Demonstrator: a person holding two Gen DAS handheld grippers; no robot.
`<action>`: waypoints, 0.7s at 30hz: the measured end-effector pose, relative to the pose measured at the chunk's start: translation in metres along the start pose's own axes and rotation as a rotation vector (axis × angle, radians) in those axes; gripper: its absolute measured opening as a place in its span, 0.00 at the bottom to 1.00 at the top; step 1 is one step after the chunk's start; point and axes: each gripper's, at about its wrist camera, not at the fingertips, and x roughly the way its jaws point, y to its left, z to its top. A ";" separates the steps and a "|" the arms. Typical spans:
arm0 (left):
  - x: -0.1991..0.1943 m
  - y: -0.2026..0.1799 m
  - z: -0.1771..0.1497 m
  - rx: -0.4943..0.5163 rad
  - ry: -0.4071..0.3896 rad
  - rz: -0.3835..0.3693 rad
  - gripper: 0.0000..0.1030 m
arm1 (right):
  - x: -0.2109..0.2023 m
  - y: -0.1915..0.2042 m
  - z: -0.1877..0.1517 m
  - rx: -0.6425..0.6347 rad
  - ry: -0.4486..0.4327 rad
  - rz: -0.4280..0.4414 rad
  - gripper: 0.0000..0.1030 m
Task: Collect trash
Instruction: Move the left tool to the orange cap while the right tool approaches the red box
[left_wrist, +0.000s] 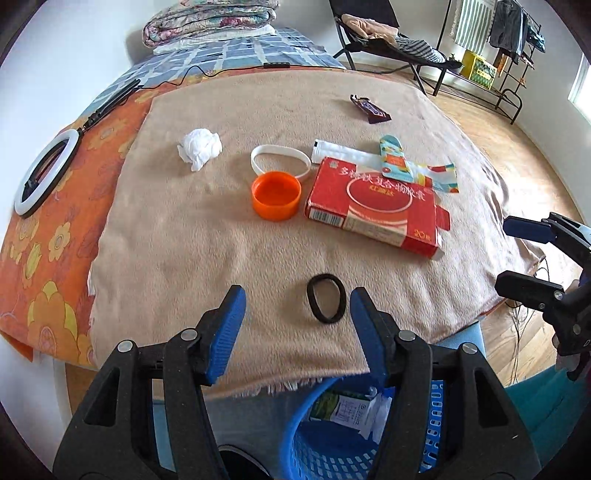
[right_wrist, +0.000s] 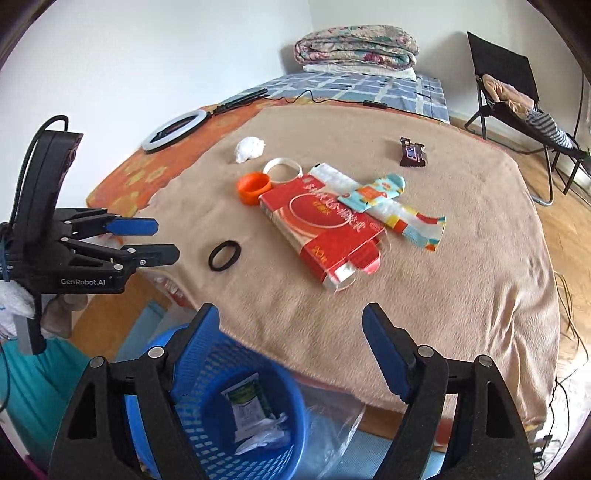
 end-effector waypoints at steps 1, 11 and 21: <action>0.004 0.000 0.005 0.001 -0.001 0.000 0.59 | 0.003 -0.004 0.006 0.000 0.000 0.003 0.77; 0.047 0.006 0.042 0.001 0.017 0.016 0.59 | 0.053 -0.034 0.045 0.033 0.041 0.058 0.77; 0.073 0.018 0.057 -0.023 0.039 0.023 0.59 | 0.090 -0.044 0.059 0.036 0.088 0.066 0.77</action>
